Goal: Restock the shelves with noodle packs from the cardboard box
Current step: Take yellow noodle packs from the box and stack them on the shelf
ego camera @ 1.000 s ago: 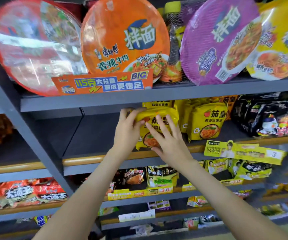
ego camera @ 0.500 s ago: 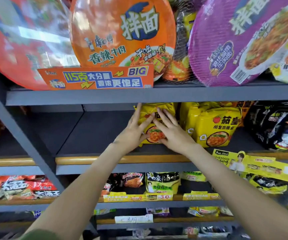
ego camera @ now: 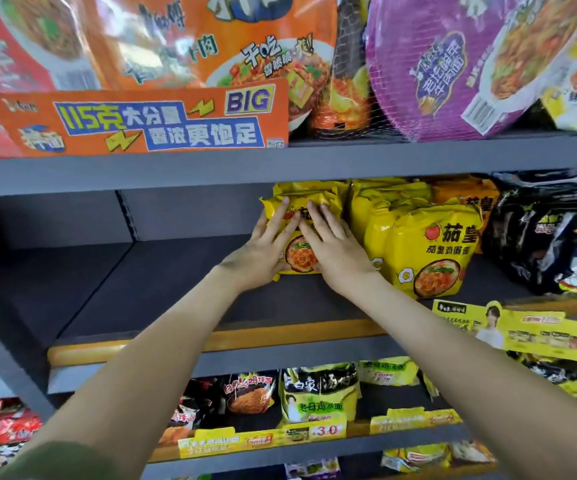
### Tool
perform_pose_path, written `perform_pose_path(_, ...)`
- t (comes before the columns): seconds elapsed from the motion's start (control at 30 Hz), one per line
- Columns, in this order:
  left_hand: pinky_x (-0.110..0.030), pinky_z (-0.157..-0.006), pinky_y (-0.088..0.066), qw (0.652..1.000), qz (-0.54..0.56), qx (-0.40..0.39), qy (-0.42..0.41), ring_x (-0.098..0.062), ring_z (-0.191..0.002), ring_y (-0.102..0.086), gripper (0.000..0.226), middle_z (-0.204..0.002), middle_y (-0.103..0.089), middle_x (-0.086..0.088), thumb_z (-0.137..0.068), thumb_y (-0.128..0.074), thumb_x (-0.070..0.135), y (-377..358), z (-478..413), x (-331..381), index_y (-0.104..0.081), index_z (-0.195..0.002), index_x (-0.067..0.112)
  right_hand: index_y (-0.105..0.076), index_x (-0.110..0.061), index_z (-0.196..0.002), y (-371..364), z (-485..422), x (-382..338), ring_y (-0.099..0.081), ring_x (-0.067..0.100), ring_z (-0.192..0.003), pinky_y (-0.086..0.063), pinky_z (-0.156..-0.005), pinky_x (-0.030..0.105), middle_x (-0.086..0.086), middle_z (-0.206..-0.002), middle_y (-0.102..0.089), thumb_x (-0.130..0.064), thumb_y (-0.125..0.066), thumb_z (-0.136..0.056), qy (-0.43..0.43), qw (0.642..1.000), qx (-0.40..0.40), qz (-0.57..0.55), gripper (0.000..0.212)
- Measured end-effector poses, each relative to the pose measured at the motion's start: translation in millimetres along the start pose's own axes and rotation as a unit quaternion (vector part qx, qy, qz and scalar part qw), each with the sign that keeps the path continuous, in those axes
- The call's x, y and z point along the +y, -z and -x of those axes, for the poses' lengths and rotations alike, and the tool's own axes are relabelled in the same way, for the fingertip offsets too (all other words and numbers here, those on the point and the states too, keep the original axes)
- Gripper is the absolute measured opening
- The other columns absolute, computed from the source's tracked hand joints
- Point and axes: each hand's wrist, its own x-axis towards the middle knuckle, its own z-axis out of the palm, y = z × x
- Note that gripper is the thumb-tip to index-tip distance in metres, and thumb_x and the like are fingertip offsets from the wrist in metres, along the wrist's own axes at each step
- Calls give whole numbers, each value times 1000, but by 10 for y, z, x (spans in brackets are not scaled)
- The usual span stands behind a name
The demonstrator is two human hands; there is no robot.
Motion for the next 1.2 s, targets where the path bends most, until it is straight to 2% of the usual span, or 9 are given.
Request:
perform_pose_path(0.2, -52, -117, -15, 989, -133, 16, 62, -36, -145, 13, 97, -150, 38, -3, -90, -46, 54, -141, -296, 50, 31, -140, 22, 18, -9, -148, -192, -127, -29, 15, 24, -145, -1, -118, 36, 8, -157, 20, -17, -43, -99, -86, 994, 30, 62, 79)
perform_pose_path(0.3, -64, -110, 2, 967, -219, 17, 132, -37, -142, 22, 99, -150, 39, -2, -89, -41, 62, -193, -417, 107, 39, -135, 26, 18, -7, -147, -285, -181, 11, 15, 23, -145, -3, -117, 33, 8, -158, 18, -23, -47, -98, -97, 993, 33, 63, 84)
perform_pose_path(0.37, -65, -107, 9, 957, -243, 17, 155, -36, -140, 28, 97, -150, 40, -3, -91, -38, 63, -191, -457, 117, 41, -134, 25, 10, -8, -149, -313, -189, 14, 7, 23, -146, -8, -117, 33, 8, -159, 8, -25, -51, -96, -96, 991, 63, 67, 83)
perform_pose_path(0.57, -54, -109, 18, 968, -192, 10, 159, -29, -141, 29, 86, -150, 38, -6, -95, -30, 62, -86, -350, 200, 32, -143, 26, 17, -9, -146, -238, -168, -46, 15, 23, -145, 0, -117, 36, 8, -158, 15, -37, -52, -95, -99, 994, 18, 41, 91)
perform_pose_path(0.67, -53, -109, 19, 974, -145, -20, 174, -27, -141, 28, 83, -151, 37, -6, -94, -26, 64, 15, -162, 267, 27, -146, 27, 19, -10, -148, -95, -104, -121, 24, 23, -143, 6, -117, 37, 7, -156, 24, -39, -49, -96, -68, 997, -32, 5, 91)
perform_pose_path(0.83, -57, -110, 15, 974, -84, -73, 199, -27, -144, 22, 79, -155, 29, -8, -94, -28, 62, 253, 227, 326, 16, -150, 27, 12, -13, -151, 233, 52, -376, 23, 24, -143, 11, -115, 39, 7, -157, 22, -40, -47, -97, -56, 994, -73, -55, 84)
perform_pose_path(0.93, -59, -110, 13, 973, -50, -82, 209, -28, -146, 16, 74, -158, 20, -10, -97, -29, 57, 376, 472, 373, 10, -152, 27, 6, -12, -152, 441, 190, -553, 14, 27, -145, 7, -117, 42, 11, -159, 13, -35, -47, -97, -62, 992, -83, -69, 79)
perform_pose_path(1.07, -60, -111, 7, 978, -47, -30, 202, -28, -147, -1, 68, -160, -1, -11, -98, -30, 52, 430, 881, 476, -2, -153, 24, -6, -9, -152, 643, 456, -821, -1, 28, -146, 0, -117, 40, 11, -160, -2, -27, -48, -96, -45, 993, -57, -91, 73)
perform_pose_path(1.2, -54, -114, -8, 978, -11, 50, 204, -30, -141, -28, 57, -153, -30, -15, -99, -42, 37, 442, 1450, 613, -28, -149, 14, -39, -2, -141, 764, 819, -1181, -36, 31, -132, -29, -110, 39, 16, -145, -40, -13, -57, -88, -5, 990, 15, -139, 57)
